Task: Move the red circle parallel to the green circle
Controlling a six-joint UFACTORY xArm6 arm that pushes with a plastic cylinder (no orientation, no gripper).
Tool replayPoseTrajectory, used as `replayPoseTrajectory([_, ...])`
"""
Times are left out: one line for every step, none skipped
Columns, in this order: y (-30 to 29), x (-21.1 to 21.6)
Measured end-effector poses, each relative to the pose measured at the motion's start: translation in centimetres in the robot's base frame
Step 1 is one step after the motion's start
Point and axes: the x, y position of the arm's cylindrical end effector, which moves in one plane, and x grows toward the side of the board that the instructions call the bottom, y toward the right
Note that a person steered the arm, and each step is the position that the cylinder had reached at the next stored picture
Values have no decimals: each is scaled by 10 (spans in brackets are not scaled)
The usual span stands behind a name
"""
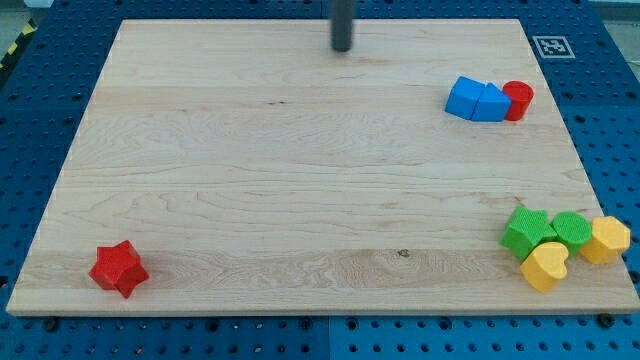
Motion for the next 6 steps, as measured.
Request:
replayPoseTrajectory([100, 17])
replayPoseTrajectory([168, 71])
replayPoseTrajectory([177, 99])
replayPoseTrajectory([177, 115])
replayPoseTrajectory([181, 132])
replayPoseTrajectory([210, 134])
